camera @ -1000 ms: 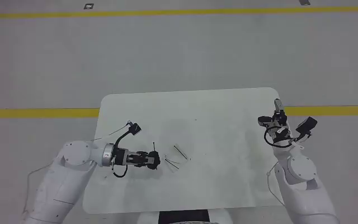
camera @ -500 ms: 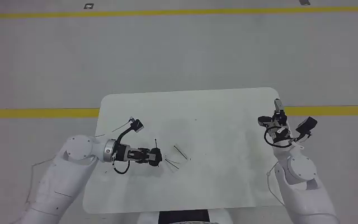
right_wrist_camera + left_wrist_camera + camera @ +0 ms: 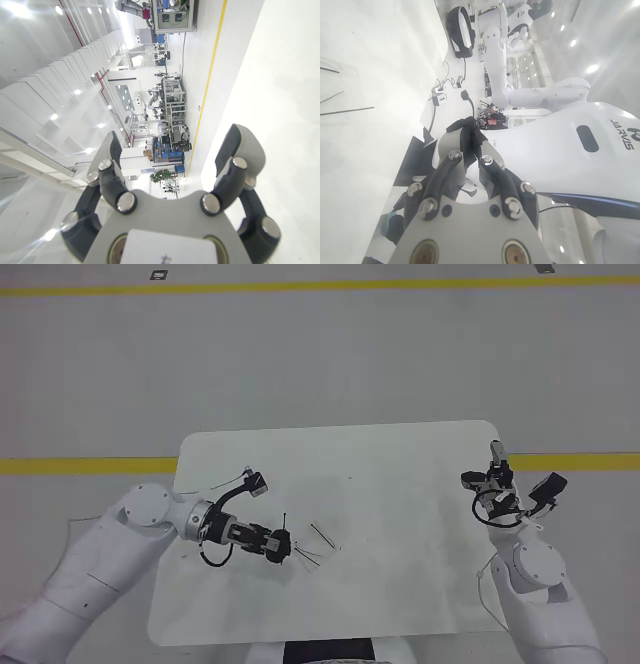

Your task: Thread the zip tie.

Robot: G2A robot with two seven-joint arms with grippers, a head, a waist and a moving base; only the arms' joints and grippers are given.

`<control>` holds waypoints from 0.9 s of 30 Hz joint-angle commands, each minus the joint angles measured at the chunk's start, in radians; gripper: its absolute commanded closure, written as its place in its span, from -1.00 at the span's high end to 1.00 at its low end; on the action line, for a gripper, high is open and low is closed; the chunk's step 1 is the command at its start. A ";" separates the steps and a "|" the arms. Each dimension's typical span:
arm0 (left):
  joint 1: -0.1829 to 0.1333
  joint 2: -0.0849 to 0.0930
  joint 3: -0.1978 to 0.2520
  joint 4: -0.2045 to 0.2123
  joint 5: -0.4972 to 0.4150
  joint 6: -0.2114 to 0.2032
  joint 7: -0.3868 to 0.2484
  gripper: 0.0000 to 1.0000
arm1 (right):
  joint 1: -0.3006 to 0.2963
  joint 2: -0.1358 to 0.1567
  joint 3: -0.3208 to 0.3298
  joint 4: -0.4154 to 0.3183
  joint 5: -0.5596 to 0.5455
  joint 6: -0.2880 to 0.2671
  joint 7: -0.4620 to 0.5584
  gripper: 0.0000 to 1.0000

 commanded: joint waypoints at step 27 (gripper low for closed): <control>-0.006 0.005 0.013 -0.004 -0.002 0.000 0.000 -1.00 | -0.050 0.000 -0.046 0.034 -0.115 -0.039 0.151 1.00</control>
